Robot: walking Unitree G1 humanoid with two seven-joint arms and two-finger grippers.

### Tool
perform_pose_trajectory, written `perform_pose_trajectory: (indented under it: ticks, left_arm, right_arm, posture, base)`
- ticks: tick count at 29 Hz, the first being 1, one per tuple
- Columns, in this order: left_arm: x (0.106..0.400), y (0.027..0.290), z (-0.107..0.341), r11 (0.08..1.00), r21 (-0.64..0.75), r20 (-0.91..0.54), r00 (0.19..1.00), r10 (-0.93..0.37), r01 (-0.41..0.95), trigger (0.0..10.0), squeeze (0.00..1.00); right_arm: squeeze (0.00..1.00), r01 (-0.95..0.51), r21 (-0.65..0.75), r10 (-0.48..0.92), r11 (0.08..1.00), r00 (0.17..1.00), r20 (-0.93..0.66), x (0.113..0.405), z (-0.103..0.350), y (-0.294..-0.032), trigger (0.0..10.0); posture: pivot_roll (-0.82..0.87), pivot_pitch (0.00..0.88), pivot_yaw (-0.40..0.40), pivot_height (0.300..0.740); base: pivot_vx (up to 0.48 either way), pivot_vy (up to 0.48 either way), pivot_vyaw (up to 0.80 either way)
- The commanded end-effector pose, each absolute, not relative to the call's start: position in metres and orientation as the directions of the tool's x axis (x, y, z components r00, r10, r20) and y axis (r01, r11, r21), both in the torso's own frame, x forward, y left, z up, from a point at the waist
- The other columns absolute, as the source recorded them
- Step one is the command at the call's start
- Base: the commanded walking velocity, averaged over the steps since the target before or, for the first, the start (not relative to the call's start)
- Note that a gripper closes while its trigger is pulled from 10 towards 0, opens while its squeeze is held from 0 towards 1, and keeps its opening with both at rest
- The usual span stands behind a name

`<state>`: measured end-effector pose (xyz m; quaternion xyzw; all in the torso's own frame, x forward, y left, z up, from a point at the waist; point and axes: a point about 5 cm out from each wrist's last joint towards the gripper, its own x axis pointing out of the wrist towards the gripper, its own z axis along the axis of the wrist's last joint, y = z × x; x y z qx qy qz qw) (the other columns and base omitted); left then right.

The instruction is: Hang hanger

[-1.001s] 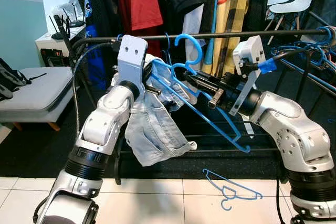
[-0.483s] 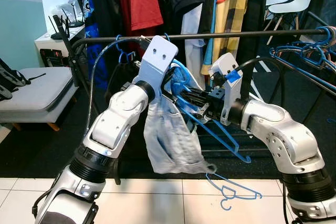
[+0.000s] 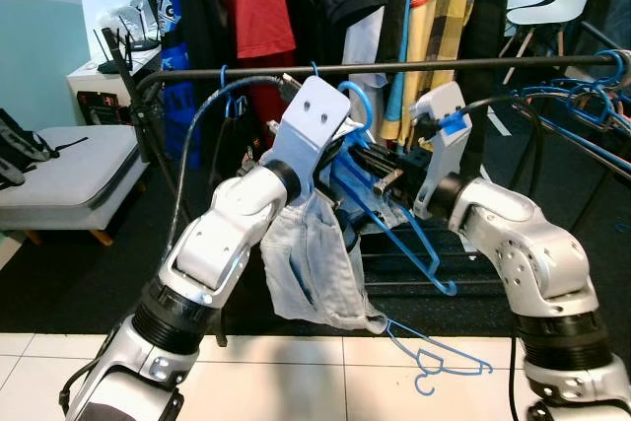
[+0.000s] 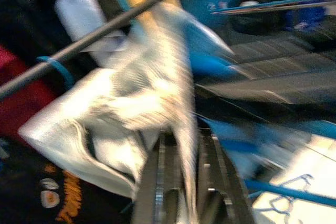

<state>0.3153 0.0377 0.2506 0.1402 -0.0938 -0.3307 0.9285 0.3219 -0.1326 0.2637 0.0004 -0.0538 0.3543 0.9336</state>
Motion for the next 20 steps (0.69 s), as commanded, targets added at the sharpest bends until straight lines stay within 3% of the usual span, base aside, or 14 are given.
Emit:
perform_pose_trajectory:
  ticks: [1,3,11,12,13,14,15,16,17,20]
  left_arm:
    - [0.308,0.030,0.239,0.699,0.301,0.024,0.728,-0.685,0.649,10.0,1.00]
    - [0.300,0.021,0.232,0.647,0.308,-0.016,0.684,-0.729,0.697,10.0,1.00]
    - [0.296,0.017,0.233,0.635,0.263,0.002,0.657,-0.754,0.727,10.0,1.00]
    - [0.288,0.017,0.242,0.567,0.244,0.034,0.577,-0.816,0.787,10.0,1.00]
    - [0.288,0.017,0.242,0.567,0.244,0.034,0.577,-0.816,0.787,10.0,1.00]
    - [0.279,0.021,0.248,0.482,0.232,0.044,0.486,-0.873,0.845,10.0,1.00]
    - [0.261,0.042,0.258,0.293,0.244,0.032,0.295,-0.955,0.924,10.0,1.00]
    - [0.261,0.042,0.258,0.293,0.244,0.032,0.295,-0.955,0.924,10.0,1.00]
    - [0.255,0.051,0.260,0.222,0.245,0.006,0.228,-0.974,0.944,10.0,1.00]
    - [0.250,0.057,0.260,0.181,0.245,-0.010,0.189,-0.982,0.953,10.0,1.00]
  right_arm:
    - [0.00,-0.674,-0.052,0.666,0.737,0.710,0.229,0.319,0.287,-0.131,10.0]
    - [0.00,-0.695,-0.049,0.683,0.718,0.688,0.248,0.317,0.291,-0.128,10.0]
    - [0.00,-0.745,-0.063,0.736,0.664,0.637,0.228,0.311,0.286,-0.121,10.0]
    - [0.00,-0.766,-0.069,0.758,0.640,0.613,0.223,0.308,0.283,-0.124,10.0]
    - [0.00,-0.766,-0.069,0.758,0.640,0.613,0.223,0.308,0.283,-0.124,10.0]
    - [0.00,-0.785,-0.066,0.775,0.616,0.589,0.231,0.304,0.283,-0.131,10.0]
    - [0.00,-0.804,-0.055,0.790,0.592,0.564,0.241,0.298,0.282,-0.154,10.0]
    - [0.00,-0.804,-0.055,0.790,0.592,0.564,0.241,0.298,0.282,-0.154,10.0]
    - [0.00,-0.807,-0.051,0.791,0.589,0.562,0.242,0.296,0.282,-0.163,10.0]
    - [0.00,-0.807,-0.049,0.791,0.589,0.562,0.241,0.295,0.281,-0.168,10.0]
  posture:
    - [-0.13,0.000,0.054,0.740]
    - [-0.13,0.000,0.054,0.740]
    - [-0.13,0.000,0.051,0.740]
    - [-0.13,0.000,0.048,0.740]
    - [-0.13,0.000,0.048,0.740]
    - [-0.12,0.000,0.045,0.740]
    - [-0.12,0.000,0.045,0.740]
    - [-0.12,0.000,0.045,0.740]
    - [-0.12,0.000,0.044,0.740]
    - [-0.12,0.000,0.044,0.740]
  base:
    - [0.000,0.000,0.00]
    - [0.000,0.000,0.00]
    - [0.000,0.000,0.00]
    - [0.000,0.000,0.00]
    - [0.000,0.000,0.00]
    - [0.000,0.000,0.00]
    - [0.000,0.000,0.00]
    - [0.000,0.000,0.00]
    - [0.000,0.000,0.00]
    - [0.000,0.000,0.00]
